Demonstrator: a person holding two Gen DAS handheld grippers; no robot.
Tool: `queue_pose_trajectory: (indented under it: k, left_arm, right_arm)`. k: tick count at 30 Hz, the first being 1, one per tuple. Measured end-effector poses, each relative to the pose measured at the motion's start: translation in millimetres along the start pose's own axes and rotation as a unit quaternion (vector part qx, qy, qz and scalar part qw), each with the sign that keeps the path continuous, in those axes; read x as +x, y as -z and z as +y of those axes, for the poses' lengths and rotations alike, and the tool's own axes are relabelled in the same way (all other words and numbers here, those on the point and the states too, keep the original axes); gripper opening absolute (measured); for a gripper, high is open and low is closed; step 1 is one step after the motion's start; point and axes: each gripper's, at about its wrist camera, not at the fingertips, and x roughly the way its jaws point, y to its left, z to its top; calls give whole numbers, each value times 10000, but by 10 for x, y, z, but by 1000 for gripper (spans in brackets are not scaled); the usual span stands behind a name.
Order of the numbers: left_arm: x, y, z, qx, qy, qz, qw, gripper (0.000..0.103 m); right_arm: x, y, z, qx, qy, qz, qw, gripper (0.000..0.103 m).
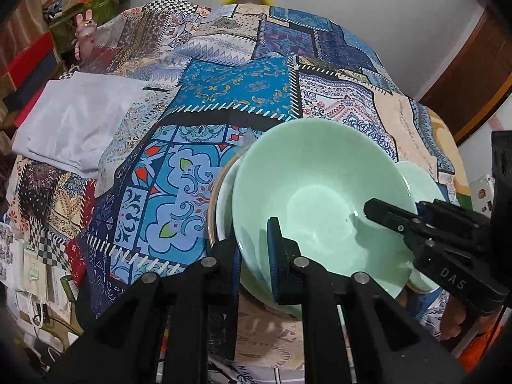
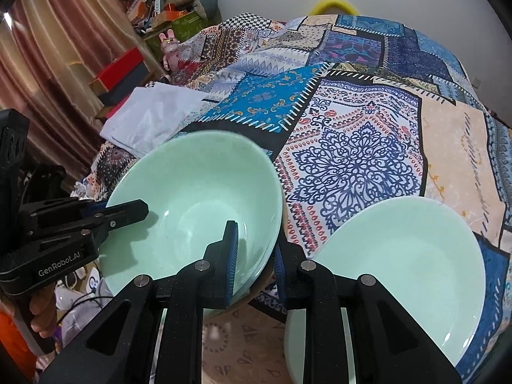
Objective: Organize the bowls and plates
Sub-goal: 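Carry the mint green bowl with both tools over the nested bowls, then lower the mint green bowl into the white spotted bowl with both tools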
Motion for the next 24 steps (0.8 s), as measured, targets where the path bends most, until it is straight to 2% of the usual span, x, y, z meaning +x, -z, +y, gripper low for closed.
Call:
queue_pose_trajectory:
  k: [9, 17, 20, 24]
  left_arm:
    - [-16, -40, -1, 19, -70, 48, 10000, 14]
    - [-113, -30, -43, 154, -166, 43, 9997, 17]
    - [-175, -9, -31, 201, -219, -39, 9996, 28]
    - [-272, 30, -2, 247, -247, -217, 9992, 42]
  right_arm:
    - [-29, 54, -18, -191, 84, -8, 9998, 20]
    - [-77, 58, -74, -80, 22, -45, 10000, 21]
    - [-95, 60, -81, -82, 31, -45, 10000, 22]
    - [-85, 70, -76, -79, 29, -35, 10000, 29]
